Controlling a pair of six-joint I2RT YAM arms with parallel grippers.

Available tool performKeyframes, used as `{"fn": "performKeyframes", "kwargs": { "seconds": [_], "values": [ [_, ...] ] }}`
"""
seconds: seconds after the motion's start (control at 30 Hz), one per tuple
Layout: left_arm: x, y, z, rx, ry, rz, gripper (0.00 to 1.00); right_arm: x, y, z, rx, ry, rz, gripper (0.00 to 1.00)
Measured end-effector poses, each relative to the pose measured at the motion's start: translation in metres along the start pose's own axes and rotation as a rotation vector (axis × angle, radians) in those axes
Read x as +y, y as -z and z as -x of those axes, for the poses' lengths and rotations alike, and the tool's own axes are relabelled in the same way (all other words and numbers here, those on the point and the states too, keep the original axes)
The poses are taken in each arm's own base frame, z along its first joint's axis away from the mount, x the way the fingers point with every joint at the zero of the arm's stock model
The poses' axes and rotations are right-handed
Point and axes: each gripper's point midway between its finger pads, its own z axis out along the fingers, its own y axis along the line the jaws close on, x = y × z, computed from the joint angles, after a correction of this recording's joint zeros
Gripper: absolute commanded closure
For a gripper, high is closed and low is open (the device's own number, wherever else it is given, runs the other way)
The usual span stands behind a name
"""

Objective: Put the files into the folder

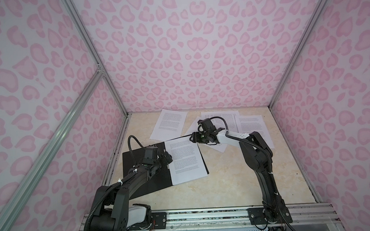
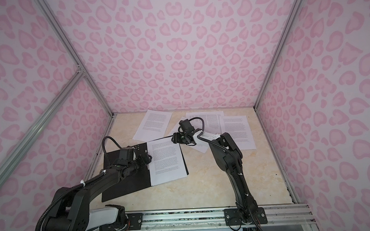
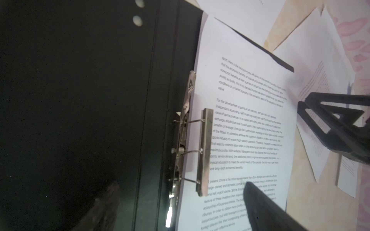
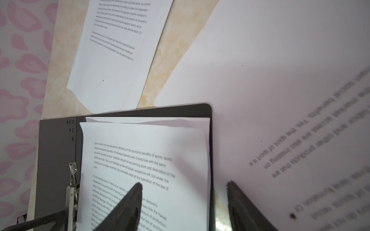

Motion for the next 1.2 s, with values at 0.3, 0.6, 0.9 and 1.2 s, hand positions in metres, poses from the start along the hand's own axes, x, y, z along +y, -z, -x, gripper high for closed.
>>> {"fn": "performKeyframes", "kwargs": {
  "seconds": [0.3,0.6,0.9,1.2],
  "values": [
    [-0.008,-0.012,0.012,-0.009,0.006,-0.017,0.02,0.011,-0.007,0.001,-0.001,0.004,-0.005,0.33],
    [-0.009,-0.014,0.014,-0.011,0.005,-0.021,0.03,0.016,-0.013,0.002,-0.001,0.088,-0.079,0.33],
    [-0.01,-0.015,0.015,-0.014,0.004,-0.024,0.03,0.012,-0.015,0.002,0.006,0.096,-0.086,0.33],
    [-0.01,-0.017,0.016,-0.012,0.001,-0.023,0.02,0.005,-0.009,0.002,-0.004,0.089,-0.103,0.31]
  ]
}}
